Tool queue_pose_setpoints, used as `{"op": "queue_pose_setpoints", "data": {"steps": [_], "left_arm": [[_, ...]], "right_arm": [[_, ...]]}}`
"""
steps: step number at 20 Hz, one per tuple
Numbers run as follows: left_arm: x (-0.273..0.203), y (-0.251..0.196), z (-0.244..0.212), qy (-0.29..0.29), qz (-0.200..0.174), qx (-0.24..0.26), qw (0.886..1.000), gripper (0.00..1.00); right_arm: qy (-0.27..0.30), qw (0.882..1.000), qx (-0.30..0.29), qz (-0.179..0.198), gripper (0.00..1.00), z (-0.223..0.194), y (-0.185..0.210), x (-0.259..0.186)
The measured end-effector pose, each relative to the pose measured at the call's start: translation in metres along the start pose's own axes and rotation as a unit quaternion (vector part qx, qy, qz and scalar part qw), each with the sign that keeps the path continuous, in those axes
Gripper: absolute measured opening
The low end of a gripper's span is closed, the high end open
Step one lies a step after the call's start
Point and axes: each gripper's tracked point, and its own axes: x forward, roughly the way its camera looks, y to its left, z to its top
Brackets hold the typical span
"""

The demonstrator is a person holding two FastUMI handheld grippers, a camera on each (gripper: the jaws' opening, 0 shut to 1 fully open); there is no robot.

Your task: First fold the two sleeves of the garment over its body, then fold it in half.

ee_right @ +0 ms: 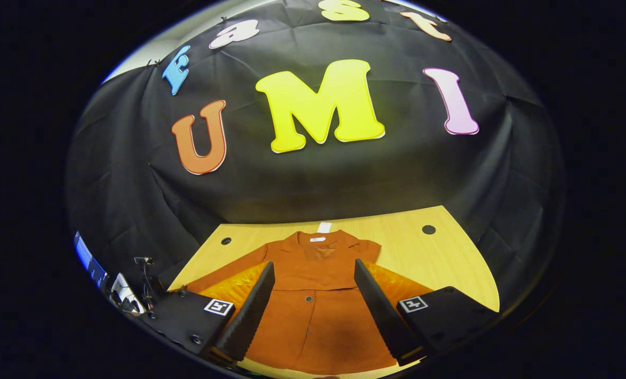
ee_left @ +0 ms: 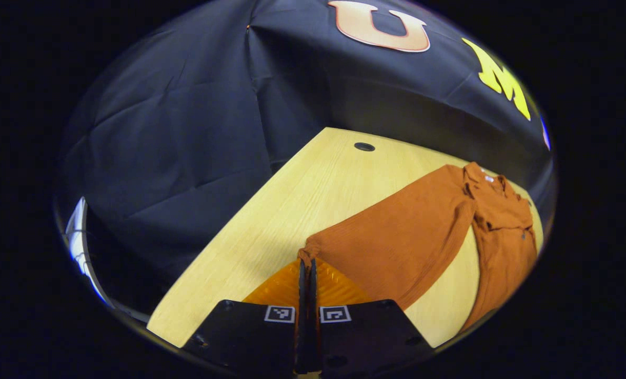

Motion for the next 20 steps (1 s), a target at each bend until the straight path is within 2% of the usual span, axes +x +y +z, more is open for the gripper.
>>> {"op": "queue_pose_setpoints", "data": {"steps": [4, 7, 13, 16, 20], "left_arm": [[-0.005, -0.025, 0.032, -0.017, -0.023, -0.004, 1.000, 0.04], [-0.012, -0.049, 0.070, -0.030, -0.047, -0.036, 0.998, 0.03], [-0.038, -0.127, 0.151, -0.044, -0.095, -0.071, 0.992, 0.03], [-0.060, -0.192, 0.193, -0.058, -0.128, -0.067, 0.988, 0.03], [-0.086, -0.294, 0.224, -0.067, -0.190, -0.023, 0.979, 0.03]], "right_arm": [[-0.008, 1.000, 0.011, -0.001, 0.98, 0.000, -0.013, -0.008], [-0.012, 1.000, 0.014, 0.002, 0.98, -0.003, -0.025, -0.016], [-0.026, 0.999, 0.024, 0.009, 0.98, -0.005, -0.054, -0.033], [-0.039, 0.998, 0.038, 0.011, 0.98, -0.001, -0.079, -0.044], [-0.056, 0.996, 0.064, 0.006, 0.98, 0.002, -0.120, -0.060]]}}
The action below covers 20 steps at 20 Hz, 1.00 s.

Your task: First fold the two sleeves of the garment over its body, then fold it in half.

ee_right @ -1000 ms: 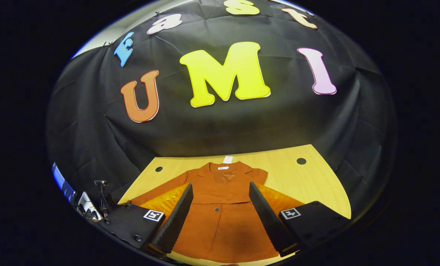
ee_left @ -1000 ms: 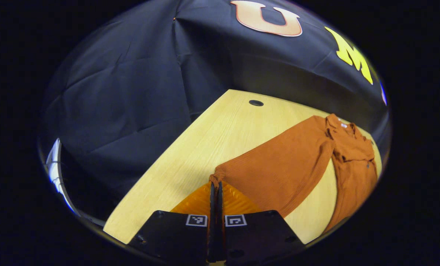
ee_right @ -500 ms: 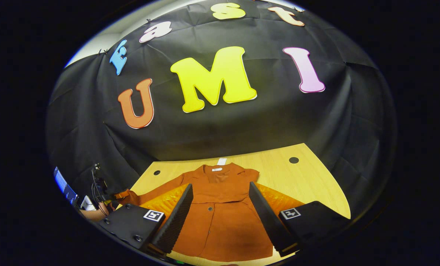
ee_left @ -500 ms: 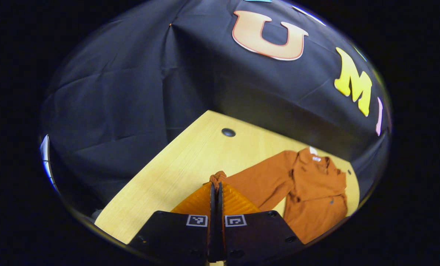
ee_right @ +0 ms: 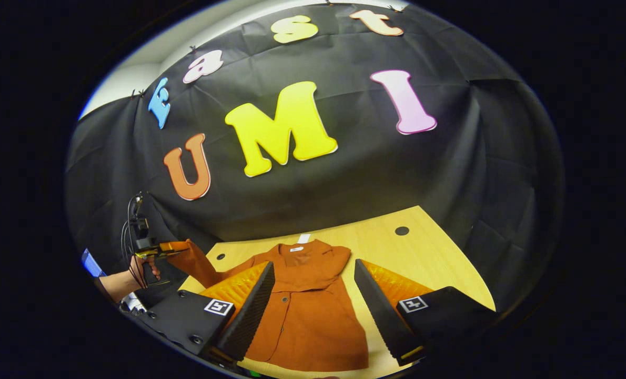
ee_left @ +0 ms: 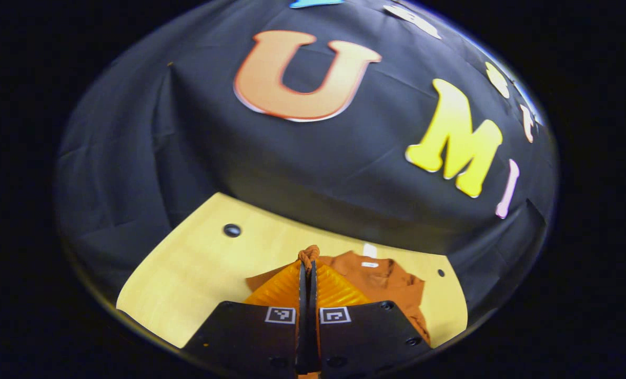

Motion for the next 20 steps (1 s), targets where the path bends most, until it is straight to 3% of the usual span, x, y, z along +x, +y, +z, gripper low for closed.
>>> {"op": "queue_pose_setpoints", "data": {"steps": [4, 9, 16, 20], "left_arm": [[0.028, -0.108, -0.008, 0.022, -0.058, 0.053, 0.997, 0.03], [0.072, -0.210, -0.087, 0.095, -0.114, 0.110, 0.983, 0.03], [0.126, -0.250, -0.233, 0.212, -0.111, 0.187, 0.953, 0.03], [0.142, -0.262, -0.247, 0.219, -0.102, 0.188, 0.952, 0.07]], "right_arm": [[-0.015, 0.999, 0.025, -0.021, 0.98, 0.008, -0.047, -0.026], [-0.026, 0.996, 0.035, -0.072, 0.98, 0.018, -0.116, -0.064], [-0.015, 0.990, 0.038, -0.137, 0.98, 0.012, -0.170, -0.103], [0.001, 0.988, 0.031, -0.153, 0.98, 0.004, -0.175, -0.113]]}}
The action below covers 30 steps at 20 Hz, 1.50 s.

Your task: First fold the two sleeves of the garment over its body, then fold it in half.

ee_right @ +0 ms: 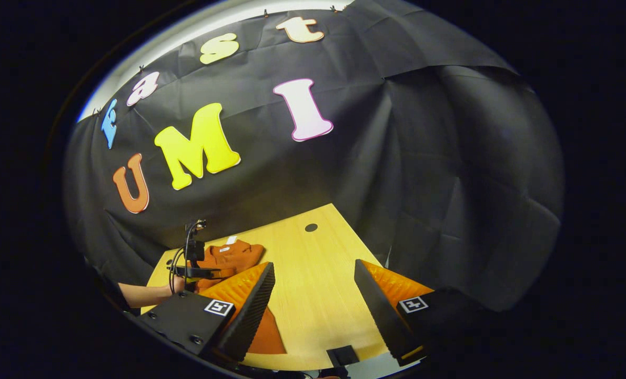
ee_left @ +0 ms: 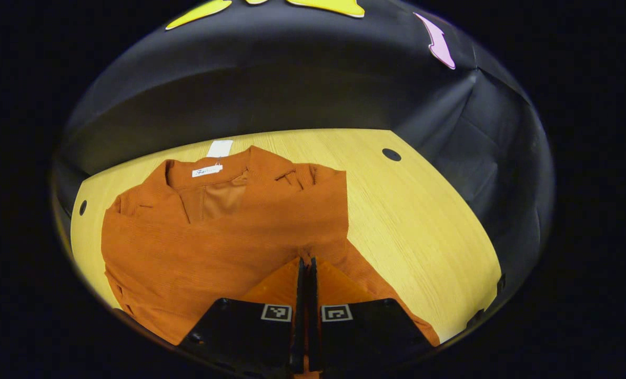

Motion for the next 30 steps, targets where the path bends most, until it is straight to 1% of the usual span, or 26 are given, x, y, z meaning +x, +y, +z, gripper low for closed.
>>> {"op": "queue_pose_setpoints", "data": {"steps": [1, 2, 3, 4, 5, 6, 7, 8, 10, 11, 12, 13, 14, 15, 16, 17, 18, 19, 20, 21, 23, 25, 28, 29, 30], "left_arm": [[0.006, 0.002, -0.034, -0.001, -0.001, 0.001, 1.000, 0.12], [0.010, -0.004, -0.015, 0.000, -0.004, 0.000, 1.000, 0.13], [0.007, -0.009, -0.012, 0.002, -0.013, -0.006, 1.000, 0.18], [0.006, -0.012, -0.014, 0.002, -0.019, -0.012, 1.000, 0.37], [0.002, -0.012, -0.013, -0.004, -0.017, -0.013, 1.000, 0.53], [-0.002, -0.009, -0.012, -0.011, -0.011, -0.009, 1.000, 0.69], [-0.010, -0.005, -0.012, -0.017, -0.001, -0.004, 1.000, 0.77], [-0.020, -0.001, -0.010, -0.028, 0.009, -0.001, 1.000, 0.79], [-0.045, 0.001, -0.006, -0.056, 0.017, -0.003, 0.998, 0.81], [-0.060, 0.003, -0.003, -0.071, 0.024, -0.002, 0.997, 0.84], [-0.078, 0.007, -0.001, -0.084, 0.032, -0.003, 0.996, 0.95], [-0.096, 0.008, 0.000, -0.099, 0.036, -0.003, 0.994, 0.88], [-0.114, 0.011, 0.002, -0.112, 0.041, -0.004, 0.993, 0.89], [-0.130, 0.016, 0.002, -0.127, 0.049, -0.003, 0.991, 0.88], [-0.149, 0.020, 0.001, -0.137, 0.055, -0.003, 0.989, 0.88], [-0.170, 0.024, -0.001, -0.149, 0.061, -0.004, 0.987, 0.88], [-0.188, 0.029, -0.004, -0.160, 0.067, -0.008, 0.985, 0.88], [-0.204, 0.034, -0.009, -0.172, 0.071, -0.012, 0.982, 0.88], [-0.221, 0.042, -0.013, -0.184, 0.083, -0.013, 0.979, 0.88], [-0.238, 0.052, -0.017, -0.196, 0.095, -0.012, 0.976, 0.88], [-0.265, 0.067, -0.033, -0.206, 0.108, -0.008, 0.972, 0.88], [-0.288, 0.082, -0.047, -0.215, 0.123, 0.008, 0.969, 0.89], [-0.317, 0.101, -0.069, -0.223, 0.132, 0.017, 0.966, 0.89], [-0.326, 0.109, -0.072, -0.230, 0.138, 0.019, 0.963, 0.91], [-0.333, 0.118, -0.078, -0.232, 0.142, 0.016, 0.962, 0.91]], "right_arm": [[0.003, 1.000, 0.000, 0.000, 0.98, -0.001, 0.000, 0.000], [0.006, 1.000, 0.001, 0.003, 0.98, -0.004, 0.003, 0.000], [0.007, 1.000, -0.001, 0.005, 0.98, -0.005, 0.006, 0.001], [0.006, 1.000, -0.009, 0.009, 0.98, -0.007, 0.010, 0.002], [0.006, 1.000, -0.021, 0.013, 0.98, -0.009, 0.014, 0.004], [0.005, 0.999, -0.031, 0.018, 0.94, -0.008, 0.020, 0.007], [0.004, 0.999, -0.040, 0.026, 0.98, -0.008, 0.028, 0.009], [0.003, 0.998, -0.047, 0.037, 0.98, -0.007, 0.038, 0.013], [0.002, 0.996, -0.065, 0.058, 0.98, -0.010, 0.056, 0.021], [0.002, 0.995, -0.073, 0.072, 0.98, -0.011, 0.067, 0.026], [0.002, 0.993, -0.080, 0.086, 0.98, -0.012, 0.078, 0.029], [0.000, 0.991, -0.088, 0.100, 0.98, -0.014, 0.089, 0.033], [-0.003, 0.989, -0.095, 0.112, 0.98, -0.014, 0.101, 0.036], [-0.006, 0.987, -0.102, 0.125, 0.94, -0.015, 0.113, 0.039], [-0.006, 0.984, -0.111, 0.138, 0.94, -0.017, 0.126, 0.041], [-0.007, 0.981, -0.122, 0.148, 0.98, -0.020, 0.139, 0.044], [-0.008, 0.979, -0.133, 0.153, 0.94, -0.022, 0.150, 0.046], [-0.010, 0.978, -0.142, 0.154, 0.98, -0.025, 0.159, 0.049], [-0.011, 0.976, -0.149, 0.157, 0.94, -0.027, 0.170, 0.049], [-0.014, 0.975, -0.156, 0.159, 0.98, -0.029, 0.180, 0.047], [-0.011, 0.973, -0.170, 0.157, 0.98, -0.041, 0.201, 0.045], [-0.008, 0.971, -0.176, 0.162, 0.98, -0.052, 0.221, 0.038], [0.005, 0.971, -0.183, 0.152, 0.98, -0.075, 0.236, 0.030], [0.008, 0.971, -0.186, 0.148, 0.94, -0.081, 0.240, 0.026], [0.009, 0.971, -0.190, 0.145, 0.98, -0.086, 0.243, 0.022]]}}
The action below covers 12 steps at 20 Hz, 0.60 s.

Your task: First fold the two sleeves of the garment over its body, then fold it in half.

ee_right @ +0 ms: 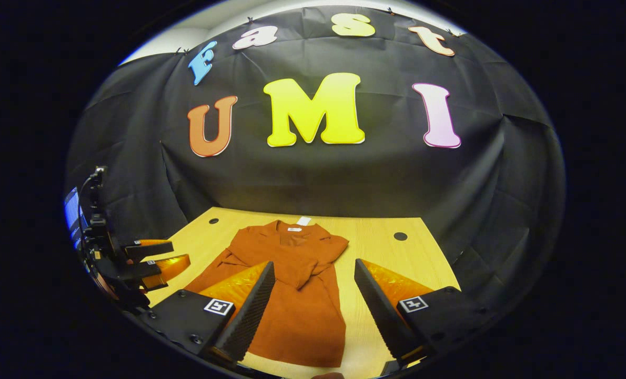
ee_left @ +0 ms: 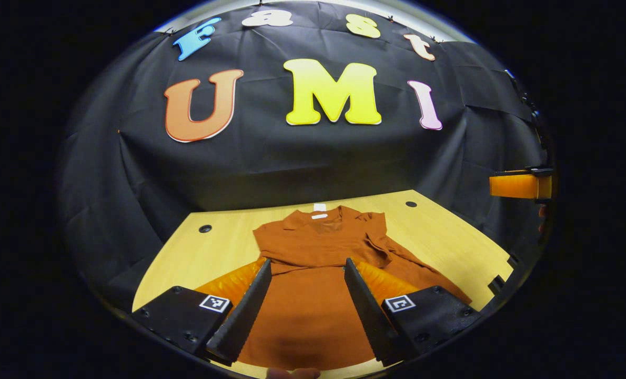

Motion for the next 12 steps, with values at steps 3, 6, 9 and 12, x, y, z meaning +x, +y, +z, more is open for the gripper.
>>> {"op": "queue_pose_setpoints", "data": {"steps": [3, 6, 9, 12], "left_arm": [[-0.018, 0.024, -0.015, 0.004, 0.003, -0.016, 1.000, 0.92], [-0.027, 0.044, -0.032, 0.018, 0.000, -0.031, 0.999, 0.99], [-0.032, 0.050, -0.063, 0.052, -0.022, -0.060, 0.997, 0.99], [-0.036, 0.060, -0.104, 0.097, -0.024, -0.075, 0.992, 0.99]], "right_arm": [[0.009, 1.000, -0.014, -0.016, 0.98, -0.013, 0.008, -0.009], [0.024, 0.999, -0.011, -0.034, 0.94, -0.032, 0.008, -0.016], [0.056, 0.997, 0.002, -0.055, 0.98, -0.066, -0.004, -0.022], [0.089, 0.993, 0.008, -0.073, 0.94, -0.102, -0.019, -0.029]]}}
